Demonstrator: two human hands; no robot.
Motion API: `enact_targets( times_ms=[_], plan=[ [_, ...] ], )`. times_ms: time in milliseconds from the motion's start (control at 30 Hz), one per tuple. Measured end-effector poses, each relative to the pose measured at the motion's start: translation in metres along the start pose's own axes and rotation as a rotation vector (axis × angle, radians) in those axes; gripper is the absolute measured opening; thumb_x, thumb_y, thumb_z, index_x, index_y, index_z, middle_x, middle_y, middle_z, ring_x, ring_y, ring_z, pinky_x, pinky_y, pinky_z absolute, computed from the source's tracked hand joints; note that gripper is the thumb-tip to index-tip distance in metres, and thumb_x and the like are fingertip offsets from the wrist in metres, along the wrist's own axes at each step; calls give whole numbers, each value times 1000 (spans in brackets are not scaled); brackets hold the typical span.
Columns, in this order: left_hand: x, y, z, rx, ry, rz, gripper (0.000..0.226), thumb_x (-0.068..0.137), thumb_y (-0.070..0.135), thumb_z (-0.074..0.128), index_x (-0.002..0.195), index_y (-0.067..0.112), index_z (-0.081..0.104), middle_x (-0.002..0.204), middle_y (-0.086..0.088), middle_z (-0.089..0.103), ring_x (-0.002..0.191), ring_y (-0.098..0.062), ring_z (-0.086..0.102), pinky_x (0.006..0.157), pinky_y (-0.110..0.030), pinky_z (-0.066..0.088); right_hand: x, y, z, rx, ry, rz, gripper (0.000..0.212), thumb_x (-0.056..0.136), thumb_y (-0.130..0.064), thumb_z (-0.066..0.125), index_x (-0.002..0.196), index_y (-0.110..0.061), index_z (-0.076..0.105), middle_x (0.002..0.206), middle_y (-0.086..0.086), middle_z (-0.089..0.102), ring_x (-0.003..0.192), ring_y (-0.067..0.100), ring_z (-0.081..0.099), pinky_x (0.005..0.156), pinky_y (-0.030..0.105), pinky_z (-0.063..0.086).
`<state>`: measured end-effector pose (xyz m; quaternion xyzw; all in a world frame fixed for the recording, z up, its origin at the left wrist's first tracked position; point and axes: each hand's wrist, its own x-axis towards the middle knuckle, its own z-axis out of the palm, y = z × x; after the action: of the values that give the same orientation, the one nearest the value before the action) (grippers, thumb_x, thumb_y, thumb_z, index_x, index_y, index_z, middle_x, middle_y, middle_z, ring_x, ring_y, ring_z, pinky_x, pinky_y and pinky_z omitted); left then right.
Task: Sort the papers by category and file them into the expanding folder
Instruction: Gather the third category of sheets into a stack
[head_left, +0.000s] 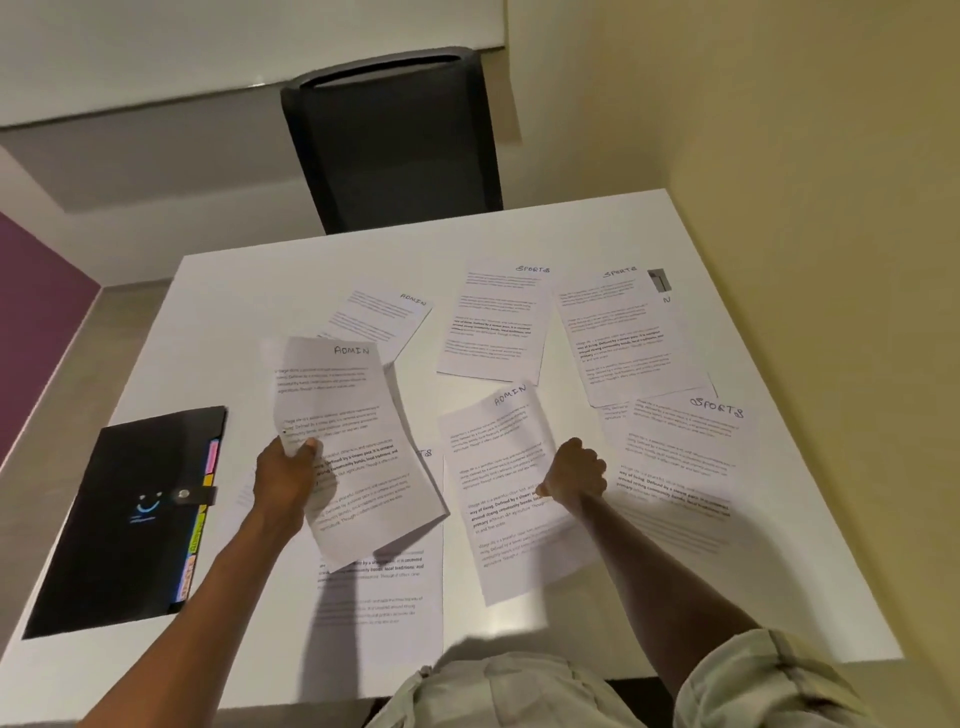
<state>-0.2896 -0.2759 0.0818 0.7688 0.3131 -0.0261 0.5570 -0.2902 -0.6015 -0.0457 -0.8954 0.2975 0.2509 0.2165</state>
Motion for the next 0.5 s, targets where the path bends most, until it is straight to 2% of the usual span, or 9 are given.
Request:
enact_targets(
  times_ms=[100,167,267,400,433,500],
  plan=[
    [-1,0,-4,8,35,3,17,101,14,52,116,16,58,114,-9,63,102,-31,62,92,-47,51,0,12,-2,8,-13,-52,47,72,-20,83,111,-7,60,114,13,65,107,31,62,82,35,56],
    [-4,-3,-5,1,57,7,21,102,14,50,122,13,57,115,-9,62,100,-30,60,87,-45,50,0,19,-5,29,12,-111,32,77,-12,76,105,-6,62,107,11,69,100,29,66,74,31,55],
    [-5,-5,-8,12,93,2,27,102,14,49,128,10,55,121,-12,62,100,-29,59,87,-47,50,-5,25,-19,131,73,-248,30,78,-16,76,104,-6,66,106,8,69,100,26,66,71,27,48],
    [-1,1,-9,11,124,15,31,102,14,49,131,7,55,127,-15,61,111,-36,60,88,-43,48,-15,20,-46,420,143,-327,26,73,-19,80,92,-8,66,94,6,70,81,24,65,56,24,42],
    [-1,4,-9,2,127,19,31,102,14,49,132,7,56,127,-15,61,112,-37,59,88,-42,47,-18,17,-54,499,135,-342,28,73,-19,81,95,-8,67,95,5,71,82,24,65,59,25,46],
    [-2,10,-7,-37,98,12,31,102,14,50,132,9,56,125,-13,62,112,-35,60,92,-42,48,-27,8,-72,667,62,-373,35,74,-18,81,106,-9,69,100,1,72,90,22,68,75,32,57]
  ],
)
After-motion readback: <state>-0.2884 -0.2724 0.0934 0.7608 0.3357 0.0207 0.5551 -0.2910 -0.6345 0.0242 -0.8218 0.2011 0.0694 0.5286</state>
